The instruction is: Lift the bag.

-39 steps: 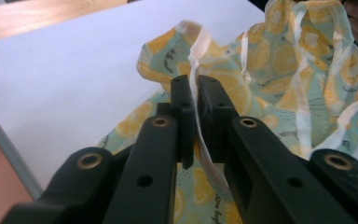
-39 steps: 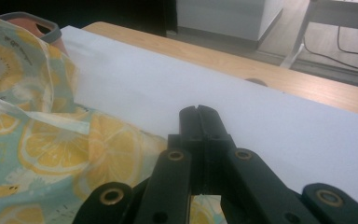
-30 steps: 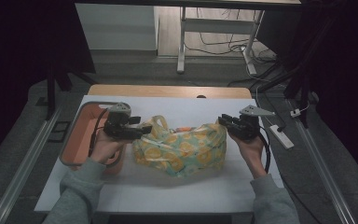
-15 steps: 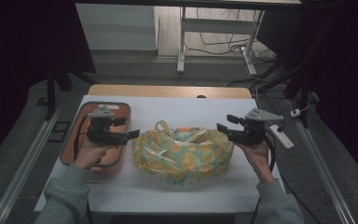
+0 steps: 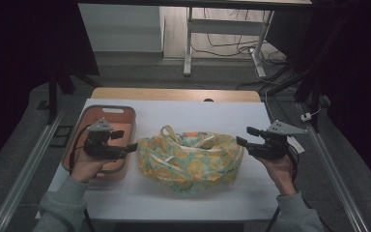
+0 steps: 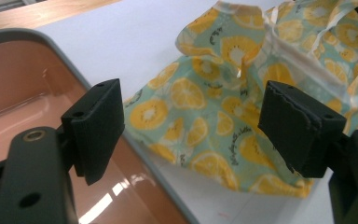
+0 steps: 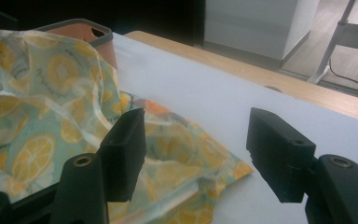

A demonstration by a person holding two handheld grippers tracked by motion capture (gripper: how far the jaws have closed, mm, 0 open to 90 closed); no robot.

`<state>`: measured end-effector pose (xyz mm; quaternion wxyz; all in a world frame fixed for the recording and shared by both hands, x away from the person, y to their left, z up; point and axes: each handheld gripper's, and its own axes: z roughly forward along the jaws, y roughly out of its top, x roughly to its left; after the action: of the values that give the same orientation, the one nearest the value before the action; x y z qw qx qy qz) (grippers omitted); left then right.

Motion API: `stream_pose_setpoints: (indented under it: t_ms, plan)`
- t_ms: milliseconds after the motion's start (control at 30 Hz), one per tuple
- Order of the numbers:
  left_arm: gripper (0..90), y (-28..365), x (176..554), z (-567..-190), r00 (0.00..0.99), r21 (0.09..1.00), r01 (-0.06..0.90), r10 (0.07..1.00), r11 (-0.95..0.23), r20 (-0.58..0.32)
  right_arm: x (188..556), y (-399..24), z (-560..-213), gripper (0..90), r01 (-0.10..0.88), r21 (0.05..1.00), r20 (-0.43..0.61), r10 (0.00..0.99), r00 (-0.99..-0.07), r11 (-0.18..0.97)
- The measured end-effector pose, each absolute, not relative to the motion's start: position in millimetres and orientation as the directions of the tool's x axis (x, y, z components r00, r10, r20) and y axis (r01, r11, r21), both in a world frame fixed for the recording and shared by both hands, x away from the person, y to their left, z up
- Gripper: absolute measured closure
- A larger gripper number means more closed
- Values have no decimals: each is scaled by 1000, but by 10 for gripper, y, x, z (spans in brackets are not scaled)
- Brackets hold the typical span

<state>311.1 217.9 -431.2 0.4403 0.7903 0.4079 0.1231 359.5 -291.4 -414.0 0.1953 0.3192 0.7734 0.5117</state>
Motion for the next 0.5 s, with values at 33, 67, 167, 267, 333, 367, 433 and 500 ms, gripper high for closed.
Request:
stream_pose_setpoints:
  t_ms: [33, 67, 167, 267, 333, 367, 433, 500]
  plan:
    - [226, 2202, 3086, -4323, 635, 797, 537, 755, -278, -164, 3580, -2928, -4153, 380, 292, 917, 24, 693, -721, 272]
    - [228, 2217, 3069, -4331, 633, 797, 537, 757, -278, -162, 3559, -2947, -4170, 380, 292, 916, 23, 691, -723, 274]
    - [234, 2281, 2993, -4368, 625, 796, 539, 764, -275, -159, 3516, -2981, -4226, 381, 289, 911, 6, 695, -719, 292]
    - [237, 2319, 2892, -4417, 621, 794, 541, 768, -277, -155, 3471, -3043, -4311, 387, 300, 909, 13, 700, -714, 290]
    - [237, 2328, 2825, -4451, 622, 792, 542, 767, -281, -154, 3440, -3082, -4373, 389, 305, 907, 14, 703, -711, 290]
    - [237, 2329, 2792, -4465, 624, 792, 540, 767, -284, -151, 3420, -3100, -4401, 390, 308, 905, 14, 704, -710, 293]
    - [239, 2331, 2737, -4484, 629, 793, 537, 762, -287, -151, 3380, -3131, -4448, 393, 310, 904, 15, 703, -711, 294]
    - [239, 2332, 2692, -4504, 631, 794, 536, 762, -288, -149, 3336, -3158, -4484, 396, 310, 903, 13, 704, -710, 296]
